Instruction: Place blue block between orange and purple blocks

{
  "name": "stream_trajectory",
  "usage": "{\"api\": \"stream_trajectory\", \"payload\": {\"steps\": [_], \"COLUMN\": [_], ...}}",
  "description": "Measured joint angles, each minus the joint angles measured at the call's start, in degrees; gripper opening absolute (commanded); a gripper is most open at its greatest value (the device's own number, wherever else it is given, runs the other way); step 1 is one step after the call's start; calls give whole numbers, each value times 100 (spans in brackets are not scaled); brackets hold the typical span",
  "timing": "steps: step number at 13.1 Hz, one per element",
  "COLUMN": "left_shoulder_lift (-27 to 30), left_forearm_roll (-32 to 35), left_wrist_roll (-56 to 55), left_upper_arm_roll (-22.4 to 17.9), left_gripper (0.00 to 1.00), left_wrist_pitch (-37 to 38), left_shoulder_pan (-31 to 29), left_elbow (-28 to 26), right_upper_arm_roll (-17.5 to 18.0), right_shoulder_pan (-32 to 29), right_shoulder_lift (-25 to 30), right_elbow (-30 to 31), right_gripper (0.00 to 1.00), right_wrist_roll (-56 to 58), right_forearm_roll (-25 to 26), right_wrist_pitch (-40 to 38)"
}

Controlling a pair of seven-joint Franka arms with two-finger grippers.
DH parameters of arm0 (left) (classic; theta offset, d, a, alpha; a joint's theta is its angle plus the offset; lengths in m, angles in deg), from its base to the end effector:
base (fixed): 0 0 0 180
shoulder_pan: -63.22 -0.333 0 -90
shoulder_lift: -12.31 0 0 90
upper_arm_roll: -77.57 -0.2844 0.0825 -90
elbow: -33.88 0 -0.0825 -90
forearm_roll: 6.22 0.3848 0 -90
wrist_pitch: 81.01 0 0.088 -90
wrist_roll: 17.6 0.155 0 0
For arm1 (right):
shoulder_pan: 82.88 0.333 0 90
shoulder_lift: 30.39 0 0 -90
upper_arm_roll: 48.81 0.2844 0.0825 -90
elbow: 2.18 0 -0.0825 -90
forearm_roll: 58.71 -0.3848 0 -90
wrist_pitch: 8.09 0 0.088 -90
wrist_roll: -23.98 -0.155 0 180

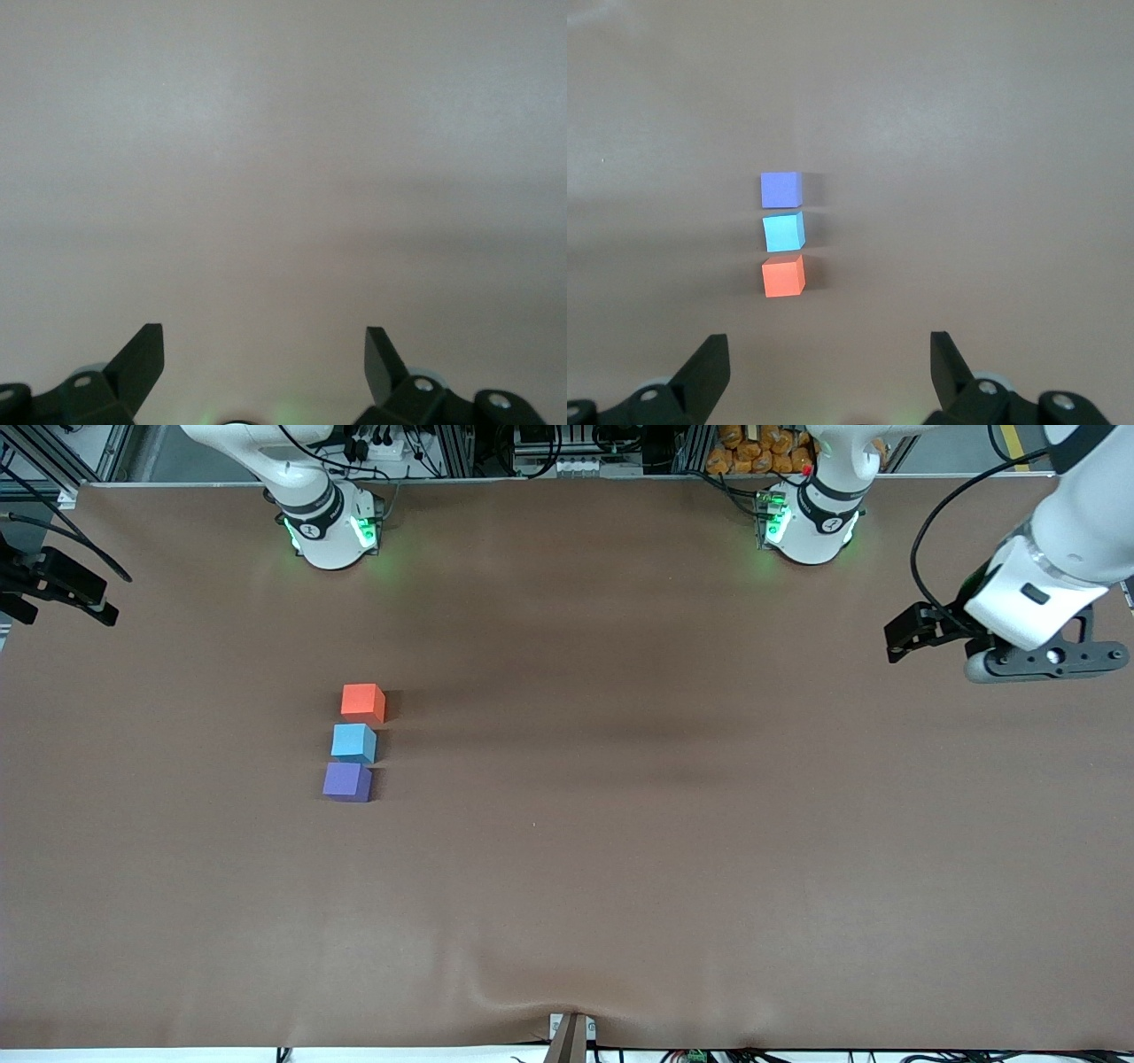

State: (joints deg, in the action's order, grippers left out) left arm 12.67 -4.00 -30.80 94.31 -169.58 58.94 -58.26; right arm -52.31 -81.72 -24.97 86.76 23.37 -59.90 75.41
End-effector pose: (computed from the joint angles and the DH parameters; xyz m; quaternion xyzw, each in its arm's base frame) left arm 0.5355 -0.1124 0.5287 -0.9994 -0.0064 0.0229 0.0260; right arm 0.5159 -0.0190 0.5943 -0.9996 0.0244 0.0001 0.0132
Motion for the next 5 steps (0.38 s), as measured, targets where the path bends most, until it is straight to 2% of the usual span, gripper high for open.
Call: {"api": "stream_trajectory", "payload": {"steps": [2, 5], "left_shoulder_lift": [52, 158], "left_forearm_roll": [183, 204], "left_wrist_roll": [-8, 661], "left_upper_arm_roll": [133, -13], "left_gripper": [100, 100], "left_wrist_pitch": [2, 93], "left_shoulder_pan": [0, -236], "left_elbow": [59, 357], "right_upper_arm_roll": [-2, -7], "right_shoulder_pan": [0, -1], "right_shoulder_lift": [0, -1], "right_elbow": [0, 1], "right_gripper": [100, 100], "right_wrist_roll": [0, 0], "right_forearm_roll": [0, 0], "right_wrist_pitch": [0, 0]}}
